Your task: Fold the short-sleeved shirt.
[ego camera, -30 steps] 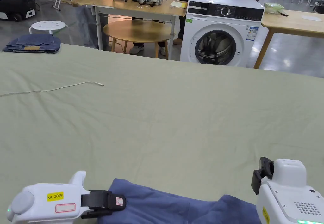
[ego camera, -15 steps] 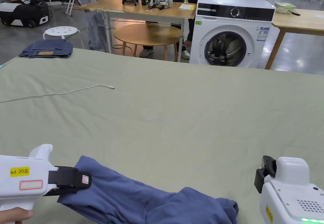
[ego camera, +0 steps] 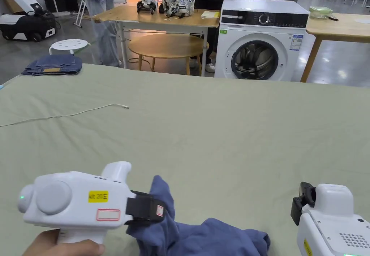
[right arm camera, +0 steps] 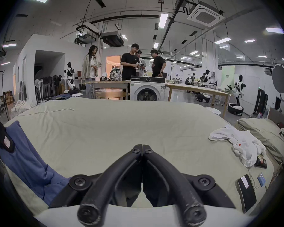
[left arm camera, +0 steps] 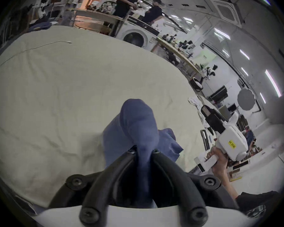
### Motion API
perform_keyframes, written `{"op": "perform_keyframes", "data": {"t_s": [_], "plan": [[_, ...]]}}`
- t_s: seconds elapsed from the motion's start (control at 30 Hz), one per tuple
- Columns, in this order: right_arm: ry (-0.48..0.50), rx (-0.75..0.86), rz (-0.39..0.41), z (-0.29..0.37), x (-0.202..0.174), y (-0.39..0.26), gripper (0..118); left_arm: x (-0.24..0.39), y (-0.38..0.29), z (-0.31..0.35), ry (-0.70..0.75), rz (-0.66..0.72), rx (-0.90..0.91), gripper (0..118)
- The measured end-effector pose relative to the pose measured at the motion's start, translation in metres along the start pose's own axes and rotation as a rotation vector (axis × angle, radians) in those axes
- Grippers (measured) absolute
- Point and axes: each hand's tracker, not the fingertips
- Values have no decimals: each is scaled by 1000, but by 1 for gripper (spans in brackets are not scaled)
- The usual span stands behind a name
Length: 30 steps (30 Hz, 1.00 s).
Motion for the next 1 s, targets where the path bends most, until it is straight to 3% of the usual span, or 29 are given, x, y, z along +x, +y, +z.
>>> {"op": "perform_keyframes", "data": {"t_s": [0.47, 0.7, 0.77, 0.87, 1.0], "plan": [[-44, -15, -41, 5, 25, -8, 0, 84, -27, -175, 53, -121, -250, 3], [-62, -23, -51, 5, 34, -11, 0, 79, -40, -192, 77, -83, -236, 4], [-63, -24, -47, 5, 35, -11, 0, 78, -37, -185, 59, -84, -229, 12], [-62, -27, -44, 4, 36, -11, 0, 76, -29, -167, -57, -29, -217, 39], [-65, -26, -41, 6, 37, -11, 0, 70, -17, -140, -162, 25, -165, 39]]}}
